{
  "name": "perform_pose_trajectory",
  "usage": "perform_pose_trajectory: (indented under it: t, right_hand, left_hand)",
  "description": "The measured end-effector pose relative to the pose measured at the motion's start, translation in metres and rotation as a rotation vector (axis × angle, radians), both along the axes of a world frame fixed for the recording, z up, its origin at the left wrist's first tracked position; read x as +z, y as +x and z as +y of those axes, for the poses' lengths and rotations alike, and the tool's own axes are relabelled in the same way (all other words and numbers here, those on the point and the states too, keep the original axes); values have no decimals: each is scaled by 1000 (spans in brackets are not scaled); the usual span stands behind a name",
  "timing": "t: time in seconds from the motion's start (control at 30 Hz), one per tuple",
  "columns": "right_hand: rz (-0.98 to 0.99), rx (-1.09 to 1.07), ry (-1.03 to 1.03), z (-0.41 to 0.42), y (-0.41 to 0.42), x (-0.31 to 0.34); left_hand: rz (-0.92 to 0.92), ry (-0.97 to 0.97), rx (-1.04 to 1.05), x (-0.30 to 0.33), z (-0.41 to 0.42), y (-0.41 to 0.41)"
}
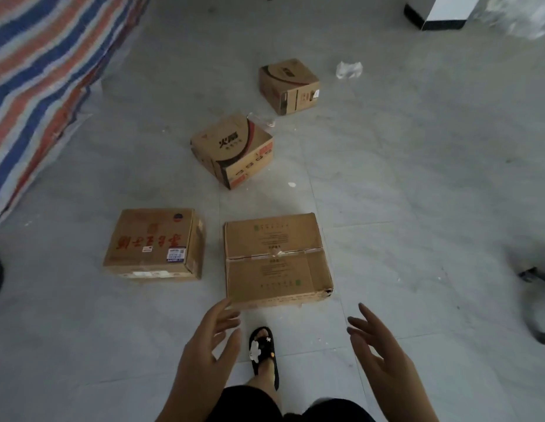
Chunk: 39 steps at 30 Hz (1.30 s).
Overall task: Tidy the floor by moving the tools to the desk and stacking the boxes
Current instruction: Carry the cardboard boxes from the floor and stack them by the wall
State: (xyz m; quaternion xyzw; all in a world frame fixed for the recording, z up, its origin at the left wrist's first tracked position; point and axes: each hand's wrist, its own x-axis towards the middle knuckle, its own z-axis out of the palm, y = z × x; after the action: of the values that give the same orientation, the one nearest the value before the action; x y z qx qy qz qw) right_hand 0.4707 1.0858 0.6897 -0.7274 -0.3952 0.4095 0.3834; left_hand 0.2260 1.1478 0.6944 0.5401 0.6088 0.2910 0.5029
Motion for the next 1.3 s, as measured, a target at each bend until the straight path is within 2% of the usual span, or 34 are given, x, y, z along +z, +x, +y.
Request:
perform_pose_trajectory:
  t: [0.23, 0.4, 0.53, 0.67, 0.8, 0.93, 1.0, 1.13, 1.23, 1.3]
  right_hand:
    - [-2, 14, -106, 79, 26, -14]
    - [-57, 53, -262, 133, 68, -91]
    - [-112, 107, -378, 179, 86, -189]
    - [-202, 125, -454, 223, 97, -322]
    - [-338, 116, -523, 243, 113, -463]
    - [-364, 140, -547, 242, 121, -572]
    - [-336, 99, -522, 239, 121, -608]
    - [-257, -212, -469, 234, 129, -643]
    - [46, -429, -447, 239, 138, -649]
    - [217, -483, -455, 244, 139, -642]
  left_hand:
    - [88, -67, -107, -21, 90, 15]
    - [203, -192, -64, -97, 153, 29]
    - [260, -270, 23, -194, 195, 37]
    - [314, -382, 156, -336, 218, 35]
    - [409, -519, 455, -481, 225, 18]
    - [448, -554, 653, -583, 219, 2]
    - [393, -584, 711, -618, 215, -3]
    - [21, -634, 859, -649, 208, -1]
    - [-125, -588, 922, -655, 202, 1]
    - [-179, -571, 938, -650, 201, 4]
